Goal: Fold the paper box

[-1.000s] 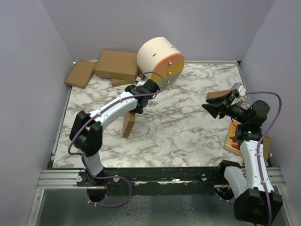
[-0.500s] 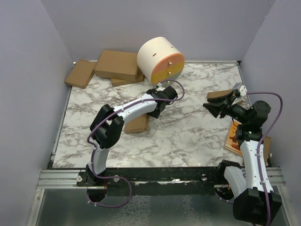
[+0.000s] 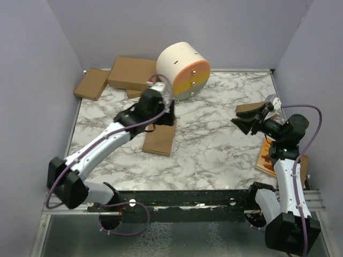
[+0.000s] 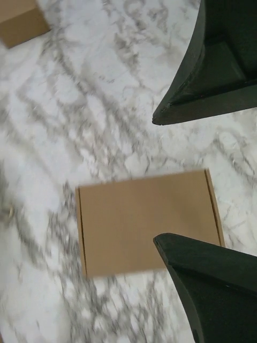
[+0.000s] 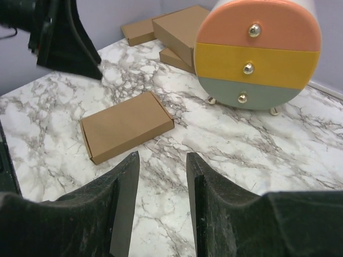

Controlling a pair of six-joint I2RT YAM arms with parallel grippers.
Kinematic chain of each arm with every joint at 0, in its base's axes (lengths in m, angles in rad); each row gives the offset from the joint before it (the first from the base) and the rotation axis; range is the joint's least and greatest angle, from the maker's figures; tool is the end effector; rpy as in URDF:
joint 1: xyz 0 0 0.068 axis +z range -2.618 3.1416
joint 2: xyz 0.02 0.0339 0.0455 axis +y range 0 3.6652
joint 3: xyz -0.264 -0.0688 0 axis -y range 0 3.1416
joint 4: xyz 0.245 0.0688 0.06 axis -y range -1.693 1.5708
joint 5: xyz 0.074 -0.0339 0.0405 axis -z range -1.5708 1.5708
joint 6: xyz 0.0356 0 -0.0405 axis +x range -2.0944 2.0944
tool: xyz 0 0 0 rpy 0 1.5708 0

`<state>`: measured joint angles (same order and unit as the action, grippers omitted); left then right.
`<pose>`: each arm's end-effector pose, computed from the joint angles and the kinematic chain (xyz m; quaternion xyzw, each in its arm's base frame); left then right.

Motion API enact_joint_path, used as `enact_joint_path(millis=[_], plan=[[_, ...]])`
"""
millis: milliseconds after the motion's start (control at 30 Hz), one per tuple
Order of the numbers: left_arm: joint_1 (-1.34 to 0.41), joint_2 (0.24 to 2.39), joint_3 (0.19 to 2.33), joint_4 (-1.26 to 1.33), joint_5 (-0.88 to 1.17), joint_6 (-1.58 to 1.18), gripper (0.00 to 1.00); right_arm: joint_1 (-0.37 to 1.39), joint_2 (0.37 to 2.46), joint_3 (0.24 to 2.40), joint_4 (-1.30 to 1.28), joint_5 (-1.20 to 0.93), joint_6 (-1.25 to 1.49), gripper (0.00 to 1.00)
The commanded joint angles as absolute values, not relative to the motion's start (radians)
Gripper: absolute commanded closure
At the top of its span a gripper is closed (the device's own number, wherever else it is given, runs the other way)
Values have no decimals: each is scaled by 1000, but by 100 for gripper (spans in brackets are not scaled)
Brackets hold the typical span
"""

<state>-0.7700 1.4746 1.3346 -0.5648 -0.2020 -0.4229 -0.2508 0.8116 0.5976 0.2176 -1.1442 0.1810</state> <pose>0.2408 -0.2236 0.3310 0.1143 0.8968 -0.1588 0.3968 0.1816 -0.0131 0.3119 -0.2475 0.6618 0.3611 0.6086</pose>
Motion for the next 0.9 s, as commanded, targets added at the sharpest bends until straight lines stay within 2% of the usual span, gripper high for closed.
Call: enact_joint_path(millis=[0, 67, 133, 167, 233, 367, 533, 633, 867], plan=[[-438, 1225, 950, -257, 103, -537, 28, -255, 818, 591, 240, -1239, 159, 58], [-323, 1162, 826, -227, 110, -561, 44, -255, 821, 590, 239, -1258, 152, 57], [-235, 1150, 748, -234, 116, -577, 75, -255, 820, 591, 228, -1264, 140, 54], [-202, 1157, 716, -230, 121, -584, 85, -255, 820, 593, 222, -1265, 133, 53], [-159, 1178, 655, -201, 125, -605, 93, -255, 821, 592, 213, -1268, 123, 52], [-156, 1226, 579, -133, 112, -628, 96, -255, 821, 592, 199, -1269, 107, 52], [-183, 1306, 562, -69, 205, -641, 96, -256, 828, 590, 199, -1273, 103, 52], [-240, 1351, 570, -47, 240, -649, 96, -256, 827, 590, 199, -1277, 101, 52], [-448, 1451, 664, 14, 308, -694, 95, -256, 821, 593, 183, -1290, 71, 44]])
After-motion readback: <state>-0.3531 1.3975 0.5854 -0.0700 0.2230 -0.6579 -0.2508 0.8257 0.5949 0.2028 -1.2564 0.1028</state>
